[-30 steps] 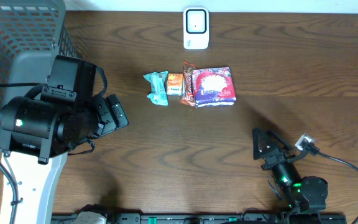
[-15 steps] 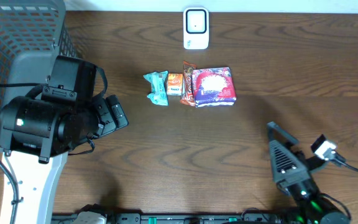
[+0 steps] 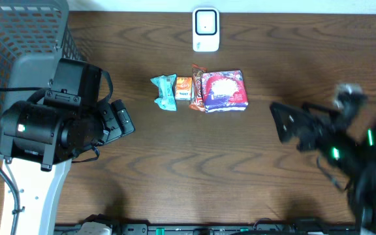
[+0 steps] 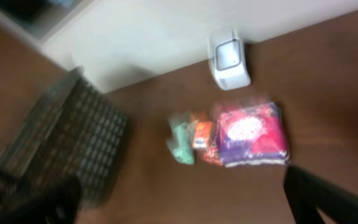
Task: Scan the item barcode
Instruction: 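Reach the right gripper to the purple liner pack and grasp it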
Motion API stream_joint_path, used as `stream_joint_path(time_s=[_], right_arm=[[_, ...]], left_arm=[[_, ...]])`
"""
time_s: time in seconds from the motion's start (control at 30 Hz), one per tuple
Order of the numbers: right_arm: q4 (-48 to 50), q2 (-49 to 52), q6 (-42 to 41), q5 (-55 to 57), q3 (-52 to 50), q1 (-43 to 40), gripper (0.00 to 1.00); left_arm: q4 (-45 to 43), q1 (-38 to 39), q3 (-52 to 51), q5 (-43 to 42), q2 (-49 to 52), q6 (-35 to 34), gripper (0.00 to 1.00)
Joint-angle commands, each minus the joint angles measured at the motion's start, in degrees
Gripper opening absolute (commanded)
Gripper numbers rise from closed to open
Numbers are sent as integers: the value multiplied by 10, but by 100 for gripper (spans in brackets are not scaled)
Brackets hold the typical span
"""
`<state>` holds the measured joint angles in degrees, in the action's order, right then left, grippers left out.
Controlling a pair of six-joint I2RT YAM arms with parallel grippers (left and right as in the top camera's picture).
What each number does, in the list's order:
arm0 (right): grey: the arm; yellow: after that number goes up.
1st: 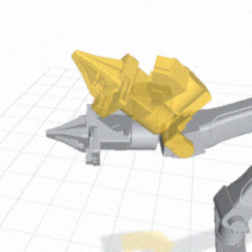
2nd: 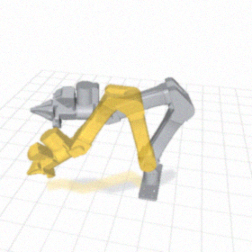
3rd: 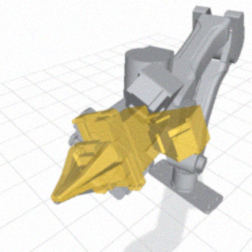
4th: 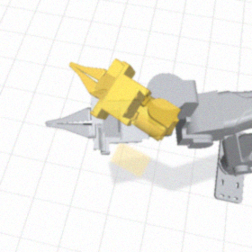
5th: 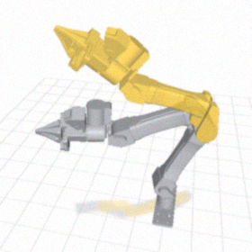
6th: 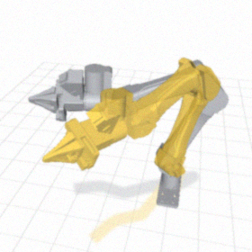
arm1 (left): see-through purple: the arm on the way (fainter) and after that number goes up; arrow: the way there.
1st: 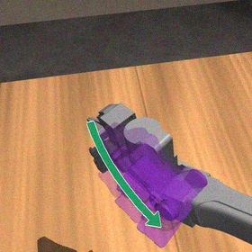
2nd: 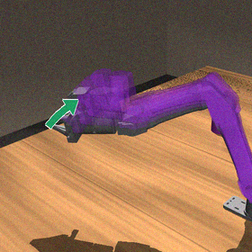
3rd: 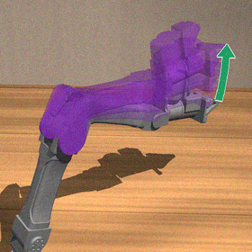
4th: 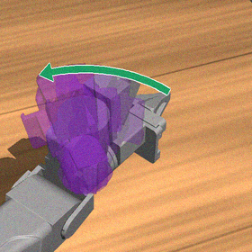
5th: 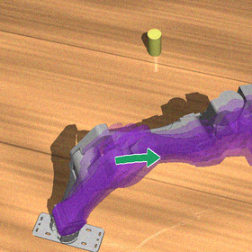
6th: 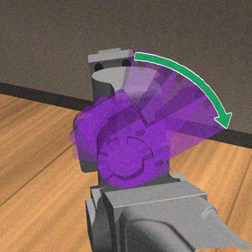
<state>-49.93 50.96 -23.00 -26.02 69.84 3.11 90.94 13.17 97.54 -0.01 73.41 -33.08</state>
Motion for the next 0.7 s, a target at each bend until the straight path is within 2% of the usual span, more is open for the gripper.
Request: stream_joint_path(time_s=[0.0,0.07,0.17,0.37,0.4,0.43,0.47,0.5,0.53,0.6,0.67], right_arm=[[-108,148,166,18,114,-4,99],[-176,238,194,26,175,-4,99],[-219,350,199,25,236,-4,99],[-160,497,199,-2,258,-4,99],[-141,514,199,-9,258,-4,90],[-120,531,199,-15,258,-4,66],[-100,546,199,-18,258,-4,48],[-78,562,198,-20,258,-4,45],[-61,575,198,-21,258,-4,46],[-30,601,182,-22,258,-4,59],[-8,629,159,-22,258,-1,66]], left_arm=[[1,-2,-1,7,2,-4,98],[1,-2,-1,7,2,-5,98],[1,-2,-1,7,2,-5,98],[1,-2,-1,7,2,-5,98],[1,-2,-1,7,2,-5,98],[1,-2,-1,7,2,-5,98],[1,-2,-1,7,2,-5,98],[1,-2,-1,7,2,-5,98],[1,-2,-1,7,2,-5,98],[1,-2,-1,7,2,-5,98],[1,-2,-1,7,2,-5,98]])
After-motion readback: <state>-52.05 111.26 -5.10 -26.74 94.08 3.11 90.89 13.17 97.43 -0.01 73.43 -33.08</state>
